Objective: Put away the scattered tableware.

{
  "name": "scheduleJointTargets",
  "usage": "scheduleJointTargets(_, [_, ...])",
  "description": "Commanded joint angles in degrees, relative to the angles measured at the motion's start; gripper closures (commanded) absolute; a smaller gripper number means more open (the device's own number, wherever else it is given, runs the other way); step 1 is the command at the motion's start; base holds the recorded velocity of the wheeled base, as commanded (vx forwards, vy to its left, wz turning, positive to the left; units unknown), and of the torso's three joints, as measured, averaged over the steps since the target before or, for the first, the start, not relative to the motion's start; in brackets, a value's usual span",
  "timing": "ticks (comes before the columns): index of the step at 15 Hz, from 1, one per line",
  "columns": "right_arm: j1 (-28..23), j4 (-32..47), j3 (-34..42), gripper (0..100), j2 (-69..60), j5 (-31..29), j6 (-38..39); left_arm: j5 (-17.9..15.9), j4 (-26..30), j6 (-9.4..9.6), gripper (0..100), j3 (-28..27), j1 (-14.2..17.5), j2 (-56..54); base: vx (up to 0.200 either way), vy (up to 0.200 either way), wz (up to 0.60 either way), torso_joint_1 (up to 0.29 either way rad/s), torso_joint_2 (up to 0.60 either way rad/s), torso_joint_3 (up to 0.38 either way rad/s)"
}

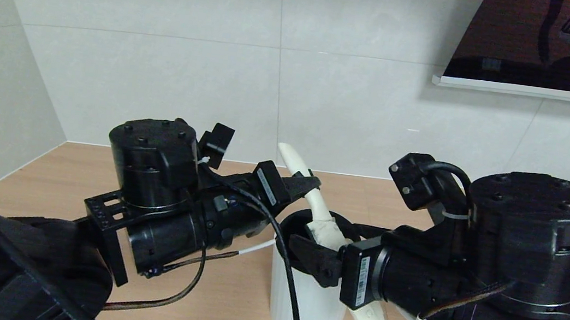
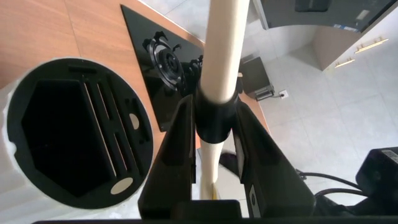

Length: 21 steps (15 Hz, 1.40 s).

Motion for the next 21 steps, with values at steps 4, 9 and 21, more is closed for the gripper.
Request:
scheduleJointTargets(4, [-1.66,0.01,-0.12,0,-2.0,-0.24,-0.1,0.32,-0.06,-0.05,100,-0.11,0.08,-0.45,0.0,0.0,0.0,0.0,0.0,0.0])
scheduleJointTargets(9, [-11.33,0.71,-2.32,0,-4.99,0.47,-0.45,4.98,9.96,2.85,100,-6.44,1.31,-6.52,0.0,0.0,0.0,0.0,0.0,0.0])
scheduleJointTargets(21, [-16.52,2.65,-3.9,0,-3.14,1.08,-0.45,45.94,29.47,31.95,100,-22.09,-5.63,-6.34,0.0,0.0,0.0,0.0,0.0,0.0])
